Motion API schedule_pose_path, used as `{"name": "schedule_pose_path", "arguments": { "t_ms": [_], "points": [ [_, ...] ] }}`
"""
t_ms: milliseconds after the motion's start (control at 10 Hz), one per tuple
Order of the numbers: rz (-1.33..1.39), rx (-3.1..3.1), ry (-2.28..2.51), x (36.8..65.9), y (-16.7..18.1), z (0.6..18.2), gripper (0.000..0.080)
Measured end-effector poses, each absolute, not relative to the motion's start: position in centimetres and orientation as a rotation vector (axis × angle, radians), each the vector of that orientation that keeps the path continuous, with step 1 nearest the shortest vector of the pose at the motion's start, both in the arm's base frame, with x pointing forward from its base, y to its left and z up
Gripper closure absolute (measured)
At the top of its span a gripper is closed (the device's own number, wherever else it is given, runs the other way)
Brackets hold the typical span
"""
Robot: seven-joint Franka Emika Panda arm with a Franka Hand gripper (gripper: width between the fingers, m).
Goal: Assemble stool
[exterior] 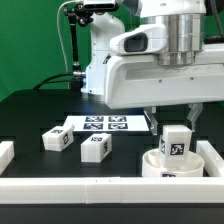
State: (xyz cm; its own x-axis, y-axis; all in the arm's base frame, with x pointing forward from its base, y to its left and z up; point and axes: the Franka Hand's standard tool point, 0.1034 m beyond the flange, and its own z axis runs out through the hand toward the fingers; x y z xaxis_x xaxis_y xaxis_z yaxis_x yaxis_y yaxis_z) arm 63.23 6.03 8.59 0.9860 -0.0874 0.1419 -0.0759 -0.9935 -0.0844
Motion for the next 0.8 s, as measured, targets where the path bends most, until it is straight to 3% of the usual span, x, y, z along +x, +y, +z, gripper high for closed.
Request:
{"name": "schedule_pose_path", "arguments": {
  "t_ms": [800],
  "points": [
    [-0.12, -2.728, 1.121, 63.1, 7.9, 8.6, 0.0462]
  ]
}}
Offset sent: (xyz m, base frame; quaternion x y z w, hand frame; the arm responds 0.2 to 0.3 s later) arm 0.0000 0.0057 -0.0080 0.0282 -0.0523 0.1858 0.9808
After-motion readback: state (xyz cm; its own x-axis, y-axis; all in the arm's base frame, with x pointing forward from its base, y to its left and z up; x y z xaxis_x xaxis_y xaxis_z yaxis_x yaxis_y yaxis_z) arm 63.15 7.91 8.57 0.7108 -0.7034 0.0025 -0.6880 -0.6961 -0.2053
